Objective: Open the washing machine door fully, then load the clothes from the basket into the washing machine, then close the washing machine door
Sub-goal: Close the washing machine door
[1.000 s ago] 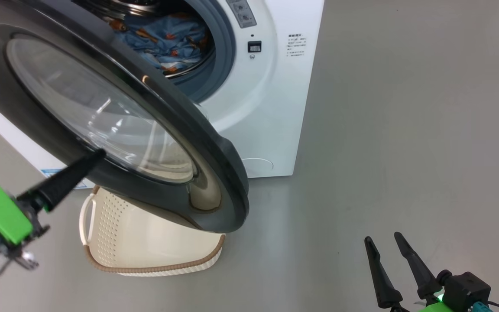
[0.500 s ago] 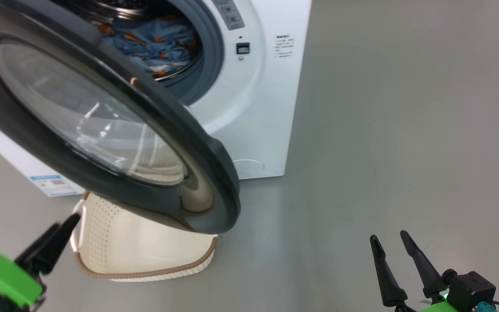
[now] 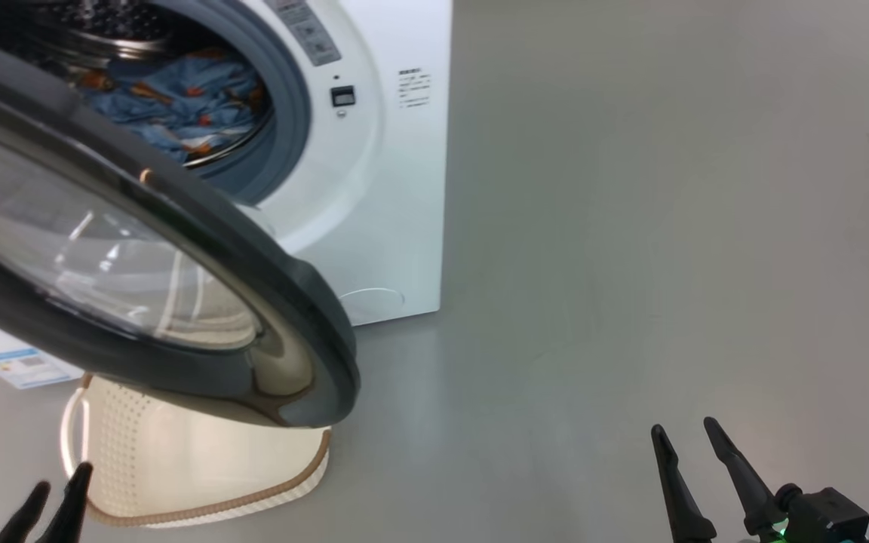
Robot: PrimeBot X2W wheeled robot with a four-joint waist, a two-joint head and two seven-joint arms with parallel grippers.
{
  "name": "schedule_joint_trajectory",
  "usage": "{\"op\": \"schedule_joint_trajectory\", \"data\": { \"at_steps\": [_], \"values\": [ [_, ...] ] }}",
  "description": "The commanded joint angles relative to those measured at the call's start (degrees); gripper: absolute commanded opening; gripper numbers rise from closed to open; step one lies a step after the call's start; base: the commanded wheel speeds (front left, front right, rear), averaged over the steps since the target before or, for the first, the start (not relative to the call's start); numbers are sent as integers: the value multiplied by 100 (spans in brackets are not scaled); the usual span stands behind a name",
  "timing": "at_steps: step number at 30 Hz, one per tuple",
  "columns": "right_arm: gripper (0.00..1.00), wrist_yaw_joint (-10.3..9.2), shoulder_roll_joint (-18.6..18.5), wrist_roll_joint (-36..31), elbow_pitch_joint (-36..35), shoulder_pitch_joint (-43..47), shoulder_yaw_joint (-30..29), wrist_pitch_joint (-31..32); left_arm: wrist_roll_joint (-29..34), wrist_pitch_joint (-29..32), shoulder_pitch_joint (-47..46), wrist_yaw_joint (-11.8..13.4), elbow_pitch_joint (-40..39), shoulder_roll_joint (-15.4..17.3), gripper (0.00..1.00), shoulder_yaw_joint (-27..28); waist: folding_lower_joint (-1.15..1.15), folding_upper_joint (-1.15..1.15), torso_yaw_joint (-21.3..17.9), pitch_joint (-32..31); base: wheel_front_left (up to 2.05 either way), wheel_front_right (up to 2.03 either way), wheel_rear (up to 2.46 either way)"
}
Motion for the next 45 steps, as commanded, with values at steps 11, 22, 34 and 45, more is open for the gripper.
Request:
{"op": "schedule_joint_trajectory", "data": {
  "at_steps": [11,22,34,45],
  "values": [
    [100,35,-126,21,-220,-33,73,-69,2219,-261,63,-17,316,-578,100,1529,0,0,-207,-105,0,0,0],
    [100,35,-168,30,-212,-86,118,-69,3902,-263,552,-17,-410,-1724,100,2678,0,0,-112,-163,0,0,0],
    [100,35,-187,67,-50,-121,217,-69,4451,-263,652,-17,-378,-2312,100,3028,0,0,12,-224,0,0,0],
    [0,35,-305,287,-166,-579,477,-69,4476,-263,587,-17,-493,-2358,100,3068,0,0,133,-373,0,0,0]
  ]
}}
